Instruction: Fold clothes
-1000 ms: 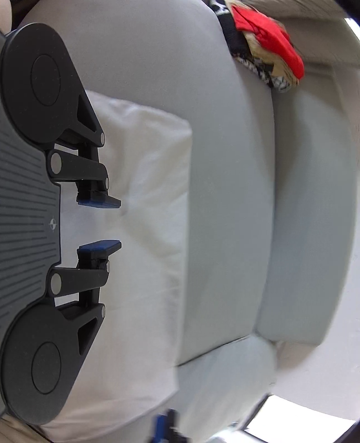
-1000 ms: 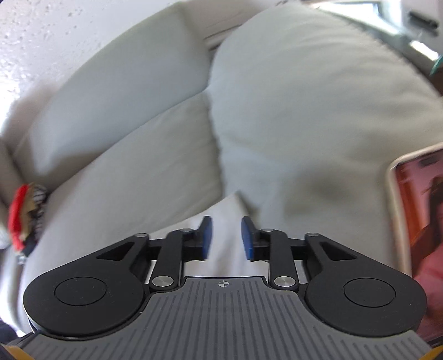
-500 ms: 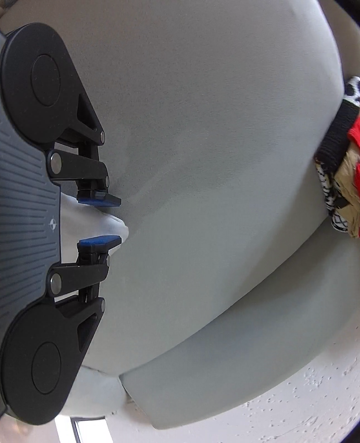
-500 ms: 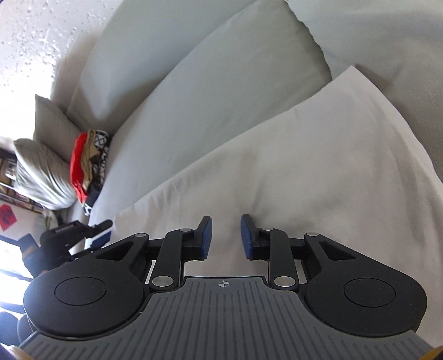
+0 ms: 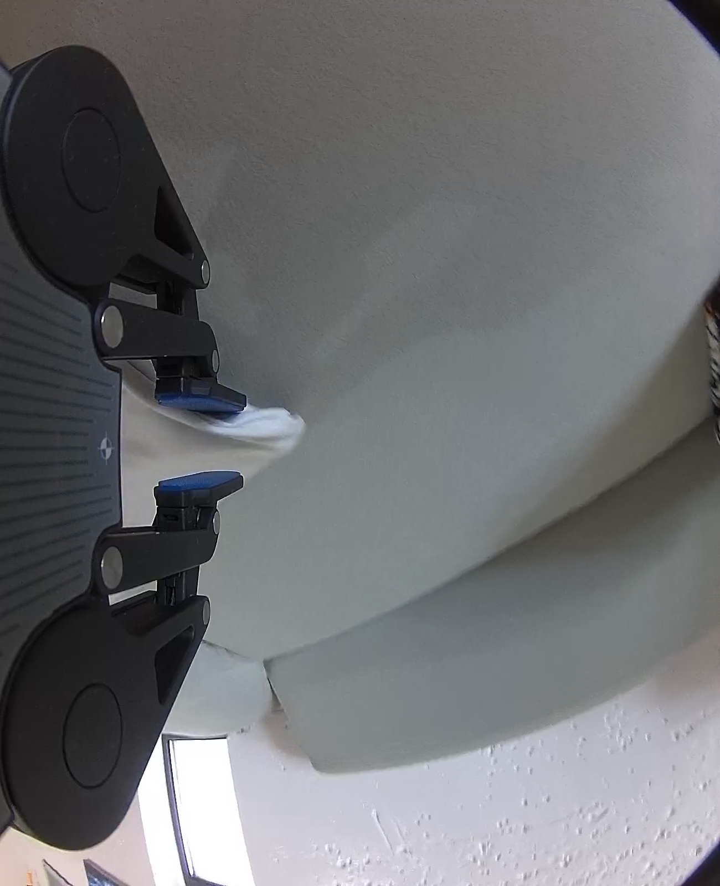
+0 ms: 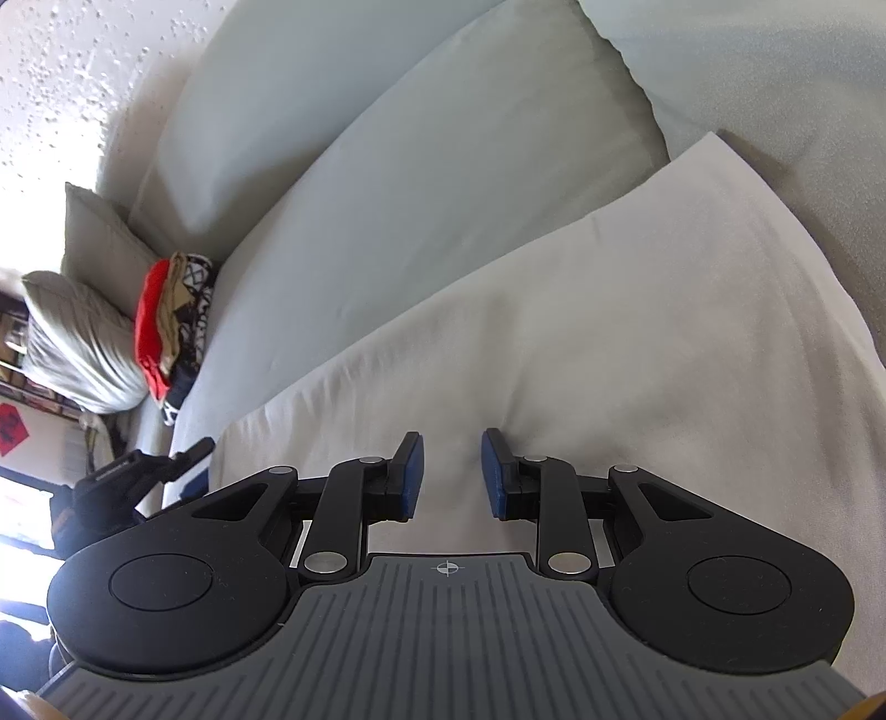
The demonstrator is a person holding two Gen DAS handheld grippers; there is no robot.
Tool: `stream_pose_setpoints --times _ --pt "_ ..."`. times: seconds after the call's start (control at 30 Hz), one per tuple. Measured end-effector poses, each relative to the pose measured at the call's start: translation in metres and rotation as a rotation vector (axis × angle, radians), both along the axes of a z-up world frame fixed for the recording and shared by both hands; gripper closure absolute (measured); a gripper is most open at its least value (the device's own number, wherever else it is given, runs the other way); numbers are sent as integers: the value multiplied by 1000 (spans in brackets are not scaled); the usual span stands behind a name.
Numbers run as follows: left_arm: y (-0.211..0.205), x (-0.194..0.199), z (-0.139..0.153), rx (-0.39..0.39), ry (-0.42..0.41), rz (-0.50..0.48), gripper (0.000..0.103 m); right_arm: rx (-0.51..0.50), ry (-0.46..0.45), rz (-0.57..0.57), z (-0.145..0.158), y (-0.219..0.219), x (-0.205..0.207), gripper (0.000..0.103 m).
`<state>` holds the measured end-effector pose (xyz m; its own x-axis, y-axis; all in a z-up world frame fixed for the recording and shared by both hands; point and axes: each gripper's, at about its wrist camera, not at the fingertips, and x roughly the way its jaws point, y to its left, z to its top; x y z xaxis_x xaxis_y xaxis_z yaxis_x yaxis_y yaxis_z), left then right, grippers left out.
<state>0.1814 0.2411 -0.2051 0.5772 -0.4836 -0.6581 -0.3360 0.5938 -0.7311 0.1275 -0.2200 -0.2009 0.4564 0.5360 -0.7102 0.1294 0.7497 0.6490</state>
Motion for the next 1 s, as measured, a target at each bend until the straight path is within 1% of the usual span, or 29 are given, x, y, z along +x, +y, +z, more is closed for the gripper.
stream_pose_setpoints --times 0.03,0.13,0.2,0.27,0.3,0.33,0.37,0.43,0.47,0.5,0.57,0.63,0.7,0.73,0.77,0.8,0.87,0.93,0.97,1.0 --pt "1 0 -1 -3 0 -2 84 0 1 0 0 0 0 74" --pt "1 5 -5 -68 -7 -22 84 4 4 -1 0 -1 0 74" --pt "0 9 -6 -73 -14 -37 84 2 7 -2 0 0 1 74" --pt "0 13 -10 -113 -30 -34 83 -5 7 2 1 0 1 74" --pt "0 16 -12 -108 -21 -32 83 -8 7 3 1 1 1 74" --pt "0 20 -13 -83 -7 -28 83 -10 7 4 1 1 1 74" --pt "1 24 -15 -86 -9 -26 83 -11 7 4 2 1 1 74" --pt "1 29 -21 -151 -18 -21 83 -12 7 3 1 1 2 74" --pt "1 31 -24 -184 -22 -18 81 -12 6 3 1 1 2 74" --pt "1 34 -26 -214 -26 -16 76 -13 6 3 1 1 2 74" --pt "-1 38 -32 -251 -37 -10 75 -13 7 1 1 2 2 74" --pt "-3 39 -37 -288 -54 18 75 -18 6 4 1 3 3 74" --pt "-4 43 -41 -307 -61 37 76 -24 5 8 1 4 4 74" --pt "-5 45 -42 -305 -61 45 77 -24 5 8 1 4 4 74" --pt "-6 47 -42 -292 -58 50 83 -23 6 8 0 4 4 74" --pt "-7 49 -41 -274 -54 58 95 -23 6 7 0 4 4 74" --pt "4 50 -32 -196 -66 108 99 -20 7 6 0 4 5 74" --pt "14 46 -25 -136 -82 149 101 -17 7 6 -1 3 5 74" --pt "17 43 -21 -107 -87 163 103 -17 7 6 -1 3 4 74" --pt "19 41 -15 -62 -88 158 103 -16 6 5 -1 3 4 74"
